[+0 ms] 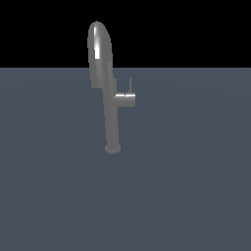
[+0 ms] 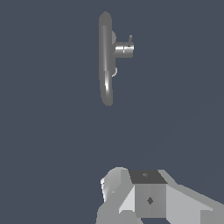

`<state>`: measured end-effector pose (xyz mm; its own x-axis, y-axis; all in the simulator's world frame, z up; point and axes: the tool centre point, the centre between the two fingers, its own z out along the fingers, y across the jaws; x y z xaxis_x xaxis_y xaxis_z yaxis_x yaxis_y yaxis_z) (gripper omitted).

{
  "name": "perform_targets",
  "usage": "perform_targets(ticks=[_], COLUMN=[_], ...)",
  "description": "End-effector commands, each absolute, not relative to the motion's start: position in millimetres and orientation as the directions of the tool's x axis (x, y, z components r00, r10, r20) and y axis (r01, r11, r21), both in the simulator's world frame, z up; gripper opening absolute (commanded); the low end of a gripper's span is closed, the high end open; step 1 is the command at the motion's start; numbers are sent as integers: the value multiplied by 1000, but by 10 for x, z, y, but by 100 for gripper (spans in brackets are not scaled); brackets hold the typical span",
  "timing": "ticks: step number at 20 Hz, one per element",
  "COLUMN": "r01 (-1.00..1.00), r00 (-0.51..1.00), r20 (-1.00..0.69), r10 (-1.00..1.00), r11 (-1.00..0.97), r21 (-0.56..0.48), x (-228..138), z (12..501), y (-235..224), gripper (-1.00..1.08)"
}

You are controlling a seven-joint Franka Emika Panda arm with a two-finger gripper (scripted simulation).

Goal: Turn on the faucet by rotating a designated handle.

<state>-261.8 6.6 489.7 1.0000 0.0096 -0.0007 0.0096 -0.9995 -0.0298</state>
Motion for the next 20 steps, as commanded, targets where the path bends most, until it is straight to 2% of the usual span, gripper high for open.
perform_targets(ticks=[1, 11, 20], r01=[10, -28, -136], r00=[1000, 999, 983], r20=[-1, -39, -147], r10=[10, -26, -114], r11=[-1000, -998, -980], r21=[-30, -64, -148], x=[-2618, -2495, -2160], z=[4897, 4887, 4840], y=[66, 89, 132], gripper=[-100, -100, -100])
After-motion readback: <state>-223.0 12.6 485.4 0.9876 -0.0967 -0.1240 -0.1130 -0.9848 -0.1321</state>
